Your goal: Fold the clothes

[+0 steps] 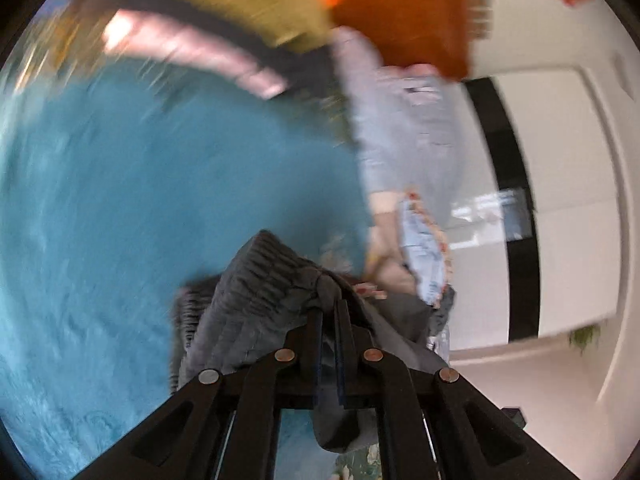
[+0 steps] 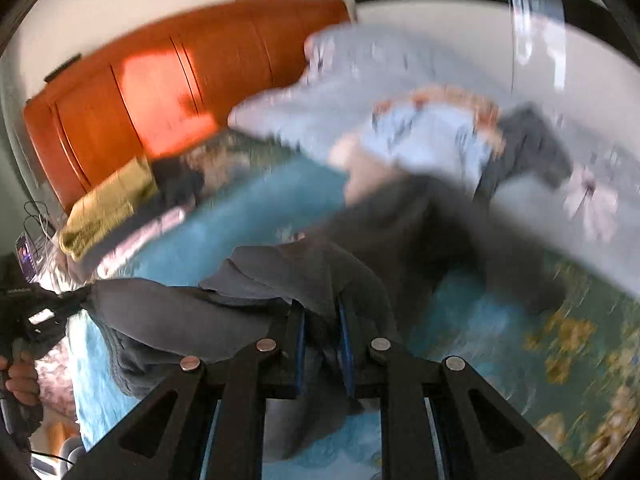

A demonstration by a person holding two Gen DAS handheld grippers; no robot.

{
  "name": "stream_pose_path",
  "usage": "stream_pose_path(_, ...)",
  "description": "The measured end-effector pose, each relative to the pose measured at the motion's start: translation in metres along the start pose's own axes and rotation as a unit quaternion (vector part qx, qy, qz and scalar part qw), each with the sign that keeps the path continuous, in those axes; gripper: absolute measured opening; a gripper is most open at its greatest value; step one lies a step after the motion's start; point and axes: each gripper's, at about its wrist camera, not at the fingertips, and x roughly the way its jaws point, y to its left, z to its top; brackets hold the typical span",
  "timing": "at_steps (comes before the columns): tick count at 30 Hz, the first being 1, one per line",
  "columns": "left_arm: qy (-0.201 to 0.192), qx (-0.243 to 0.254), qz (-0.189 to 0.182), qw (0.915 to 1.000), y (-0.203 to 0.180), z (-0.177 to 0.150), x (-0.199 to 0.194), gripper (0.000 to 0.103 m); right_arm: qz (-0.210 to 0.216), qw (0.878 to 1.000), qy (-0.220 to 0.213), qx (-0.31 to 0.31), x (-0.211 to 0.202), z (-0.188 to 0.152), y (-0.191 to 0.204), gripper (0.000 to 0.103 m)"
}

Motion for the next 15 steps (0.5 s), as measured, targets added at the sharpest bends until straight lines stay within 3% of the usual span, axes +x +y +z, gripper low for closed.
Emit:
stream_pose_path(2,0.008,-0.018,0.007,0.9998,0.018,-0.002,0.009,0.006,0.000,1.000,0.005,0.000,0.004,-0.010,-0.001,0.017)
stream_pose_path(4,0.007,-0.013,0.011,0.9998,0.021,-0.002,0.013,0.006,0.008,1.000,0.003,0.008,0.001,-0.016,-0.006,0.025)
stream_pose_path(6,0.007,-0.010,0.010,0.9999,0.020,0.000,0.014,0.006,0.012,1.000,-0.004,0.021,-0.013,-0.022,-0.008,0.049)
stream_pose_path(7,0.007,-0.009,0.010,0.9999,0.019,0.001,0.014,0.006,0.015,0.999,-0.010,0.027,-0.021,-0.025,-0.009,0.053)
stream_pose_path(10,0.007,-0.012,0.005,0.9999,0.020,0.002,0.016,0.006,0.020,0.998,-0.014,0.053,-0.042,-0.045,-0.017,0.060)
stream_pose_path(15,0.011,-0.009,0.010,0.9999,0.023,-0.001,0.021,0.005,0.059,0.992,0.064,0.086,-0.021,-0.111,-0.004,0.060)
